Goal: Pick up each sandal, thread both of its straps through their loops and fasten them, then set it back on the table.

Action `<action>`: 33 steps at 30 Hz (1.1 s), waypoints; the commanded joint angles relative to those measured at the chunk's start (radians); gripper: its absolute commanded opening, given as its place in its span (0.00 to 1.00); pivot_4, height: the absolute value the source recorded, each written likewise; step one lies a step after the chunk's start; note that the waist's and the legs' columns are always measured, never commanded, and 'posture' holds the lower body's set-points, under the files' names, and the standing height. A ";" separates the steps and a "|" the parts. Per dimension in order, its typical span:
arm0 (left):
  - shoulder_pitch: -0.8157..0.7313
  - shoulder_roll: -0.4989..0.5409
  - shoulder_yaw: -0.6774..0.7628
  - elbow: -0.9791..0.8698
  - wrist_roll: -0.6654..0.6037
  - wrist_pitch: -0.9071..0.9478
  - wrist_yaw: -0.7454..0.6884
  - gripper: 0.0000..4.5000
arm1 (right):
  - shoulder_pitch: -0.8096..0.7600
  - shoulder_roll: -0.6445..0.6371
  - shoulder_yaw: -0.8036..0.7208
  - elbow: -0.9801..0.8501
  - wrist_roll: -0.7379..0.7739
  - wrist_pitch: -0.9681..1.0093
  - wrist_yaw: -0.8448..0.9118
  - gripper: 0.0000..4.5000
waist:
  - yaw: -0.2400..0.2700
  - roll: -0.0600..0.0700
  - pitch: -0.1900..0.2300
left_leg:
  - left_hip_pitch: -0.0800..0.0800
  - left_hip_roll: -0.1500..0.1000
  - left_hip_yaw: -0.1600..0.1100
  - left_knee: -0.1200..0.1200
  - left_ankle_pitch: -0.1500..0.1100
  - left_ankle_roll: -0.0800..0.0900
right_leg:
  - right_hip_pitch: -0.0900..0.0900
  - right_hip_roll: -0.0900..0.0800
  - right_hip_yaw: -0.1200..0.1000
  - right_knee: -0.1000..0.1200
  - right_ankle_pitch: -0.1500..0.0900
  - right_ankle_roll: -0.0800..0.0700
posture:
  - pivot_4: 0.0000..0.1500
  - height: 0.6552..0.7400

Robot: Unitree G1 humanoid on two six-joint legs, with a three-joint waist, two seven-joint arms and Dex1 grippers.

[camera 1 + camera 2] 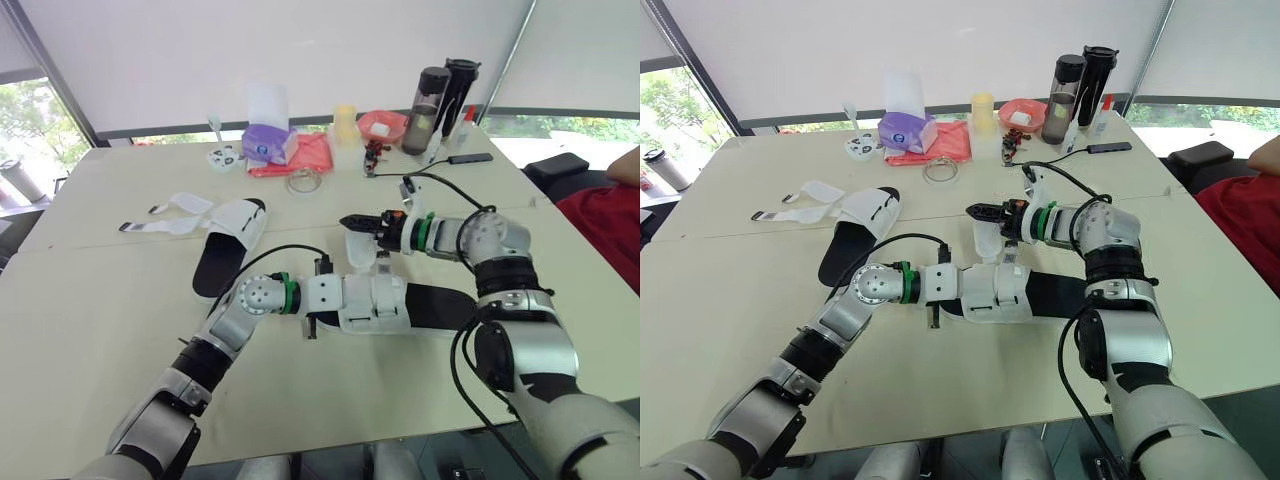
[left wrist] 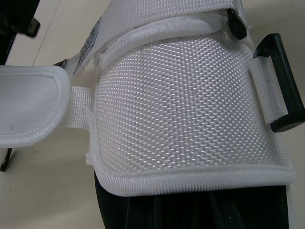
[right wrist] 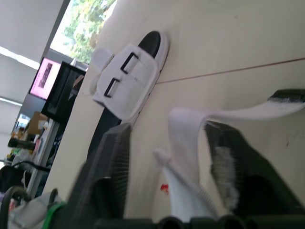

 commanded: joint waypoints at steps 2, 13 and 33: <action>0.024 0.014 -0.019 0.058 0.044 0.038 0.008 0.00 | -0.056 -0.003 -0.026 0.040 -0.018 -0.065 0.026 0.01 | -0.002 0.000 0.000 | 0.000 0.000 0.000 0.000 0.000 0.000 | 0.000 0.000 0.000 0.000 0.000 0.000 | 1.00 1.00; 0.046 0.020 -0.022 0.043 0.040 0.045 0.004 0.00 | 0.361 -0.075 0.216 -0.717 -0.177 -0.600 0.346 0.01 | -0.006 0.001 0.000 | 0.000 0.000 -0.001 -0.001 0.000 -0.001 | 0.000 0.000 0.000 0.001 -0.001 0.003 | 1.00 1.00; 0.048 0.014 -0.030 0.053 0.036 0.036 -0.013 0.00 | 0.381 -0.316 0.424 -0.342 -1.113 -2.086 -0.162 0.15 | 0.001 0.000 0.001 | 0.001 0.000 0.000 -0.002 0.000 -0.001 | 0.001 0.000 0.000 0.000 -0.002 0.001 | 1.00 1.00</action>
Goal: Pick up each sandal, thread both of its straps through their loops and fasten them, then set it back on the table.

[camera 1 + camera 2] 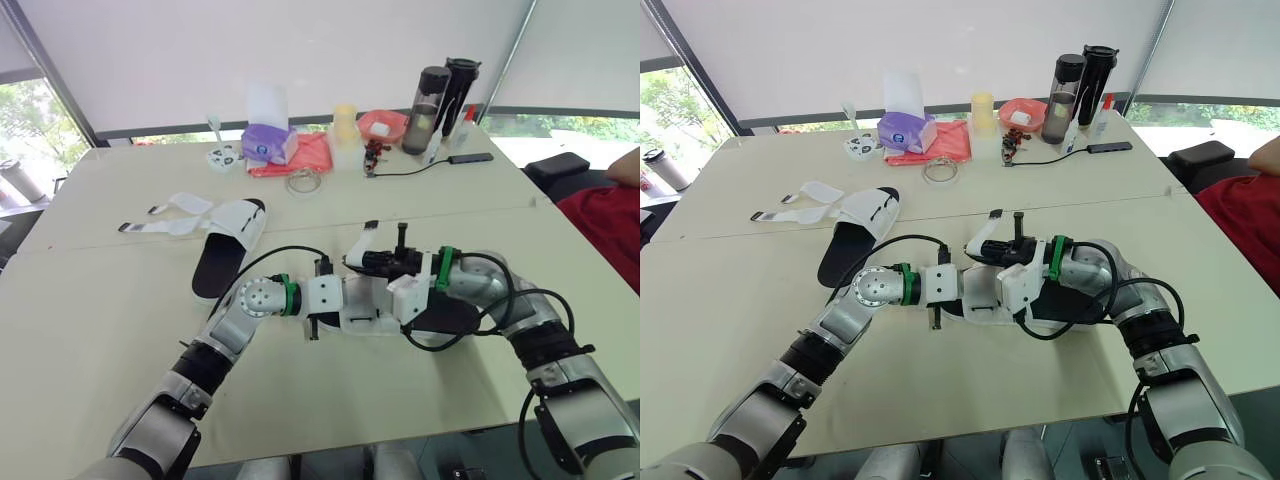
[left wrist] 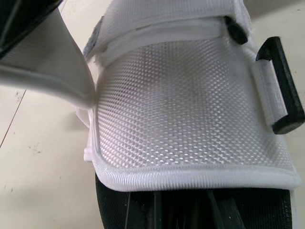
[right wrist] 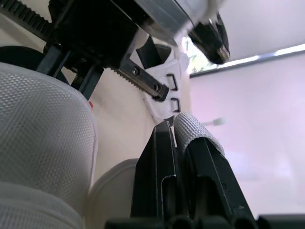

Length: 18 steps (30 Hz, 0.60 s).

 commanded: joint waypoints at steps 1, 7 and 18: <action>0.034 0.019 -0.030 0.066 0.036 0.034 -0.022 0.00 | -0.007 -0.025 0.000 0.013 -0.011 -0.040 -0.058 0.22 | -0.001 0.000 0.000 | 0.000 0.000 0.000 0.000 0.000 0.000 | 0.000 0.000 0.000 0.000 -0.001 -0.002 | 1.00 1.00; 0.031 0.018 -0.033 0.070 0.035 0.030 -0.027 0.00 | -0.003 -0.063 -0.006 0.000 -0.154 -0.106 -0.206 0.90 | -0.004 0.000 0.000 | 0.001 0.000 0.000 0.000 0.000 0.000 | 0.001 0.000 0.001 0.000 -0.002 -0.003 | 1.00 1.00; 0.030 0.016 -0.038 0.078 0.036 0.024 -0.033 0.00 | 0.098 -0.174 -0.035 -0.086 -0.201 -0.166 -0.387 0.99 | -0.004 0.000 0.000 | 0.002 0.000 0.000 0.000 0.000 0.000 | 0.003 0.000 0.002 0.000 -0.002 -0.004 | 1.00 1.00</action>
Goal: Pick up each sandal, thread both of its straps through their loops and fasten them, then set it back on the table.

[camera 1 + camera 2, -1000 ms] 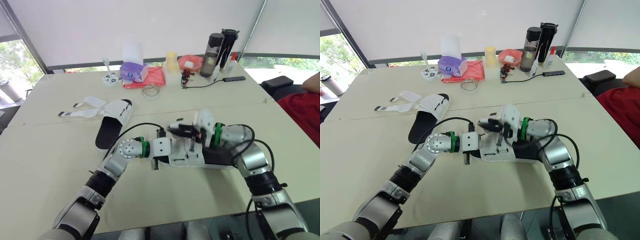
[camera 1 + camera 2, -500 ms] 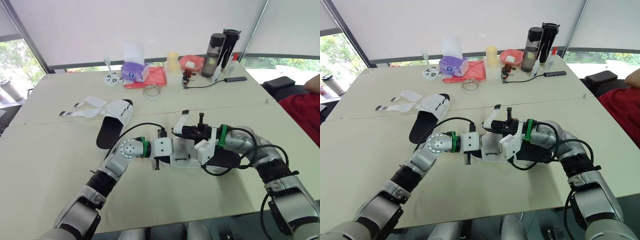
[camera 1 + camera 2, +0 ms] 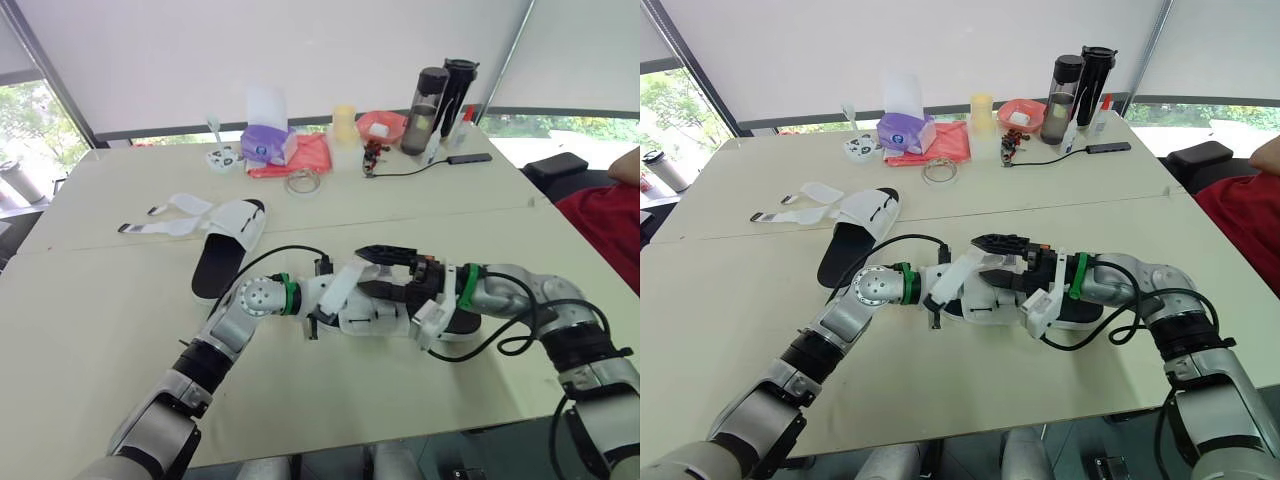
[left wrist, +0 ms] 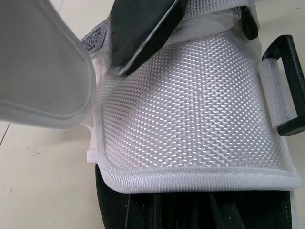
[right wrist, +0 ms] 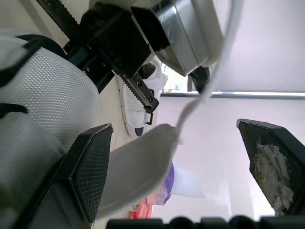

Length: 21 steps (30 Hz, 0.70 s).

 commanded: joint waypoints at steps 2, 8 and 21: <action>0.037 0.015 -0.038 0.063 0.036 0.026 -0.027 0.00 | 0.057 -0.055 -0.008 -0.024 0.150 0.045 0.052 0.99 | 0.000 0.000 0.000 | 0.001 0.000 0.000 0.000 0.000 0.000 | 0.001 0.000 0.000 0.000 0.000 0.000 | 1.00 1.00; 0.044 0.022 -0.035 0.055 0.034 0.024 -0.030 0.00 | 0.248 -0.094 -0.083 -0.401 1.040 0.867 0.428 0.99 | -0.002 0.000 0.000 | 0.001 0.001 -0.002 0.000 0.000 0.001 | 0.003 0.000 0.001 -0.001 0.000 0.000 | 1.00 1.00; 0.059 0.025 -0.031 0.036 0.013 0.034 -0.068 0.00 | 0.680 -0.355 -0.419 -0.836 1.911 1.861 0.755 0.99 | 0.003 -0.002 -0.002 | -0.002 0.002 0.001 0.001 -0.003 0.004 | 0.000 -0.003 -0.001 -0.003 -0.003 -0.002 | 1.00 1.00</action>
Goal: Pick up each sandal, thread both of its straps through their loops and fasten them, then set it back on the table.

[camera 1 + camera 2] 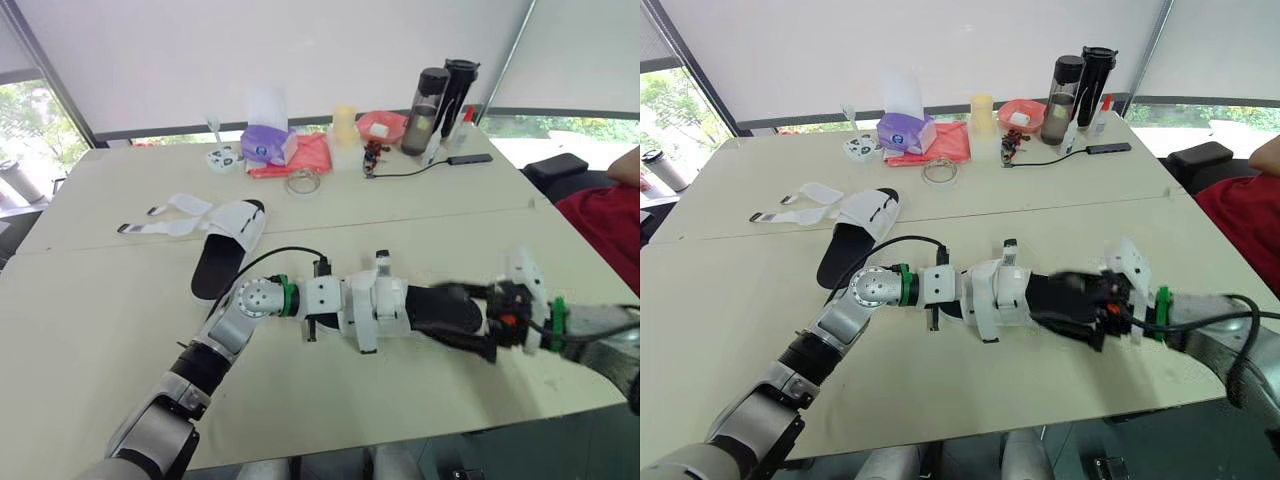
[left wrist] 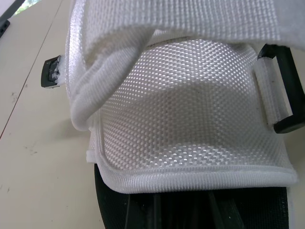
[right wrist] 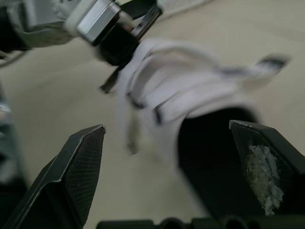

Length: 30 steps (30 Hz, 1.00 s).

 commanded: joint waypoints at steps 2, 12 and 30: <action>0.044 0.020 -0.040 0.048 0.020 0.036 -0.050 0.00 | 0.016 0.014 -0.049 -0.100 0.060 0.093 0.012 0.99 | 0.001 -0.001 0.000 | 0.000 0.000 0.000 0.000 0.000 0.000 | 0.000 0.000 0.000 0.000 0.000 0.000 | 1.00 1.00; 0.093 0.089 0.008 -0.046 -0.063 0.082 -0.122 0.00 | -0.009 0.199 0.092 -0.134 -0.093 0.116 -0.059 0.99 | 0.001 -0.004 0.000 | -0.002 0.001 0.001 -0.001 -0.002 0.000 | -0.003 0.001 0.000 -0.001 -0.001 0.001 | 1.00 1.00; 0.105 0.092 0.003 -0.062 -0.072 0.099 -0.127 0.00 | -0.104 0.384 0.211 -0.062 -0.247 0.142 -0.067 0.99 | 0.003 -0.004 -0.001 | -0.002 0.000 0.000 0.000 -0.003 0.000 | -0.002 0.001 -0.001 -0.001 -0.001 0.001 | 1.00 1.00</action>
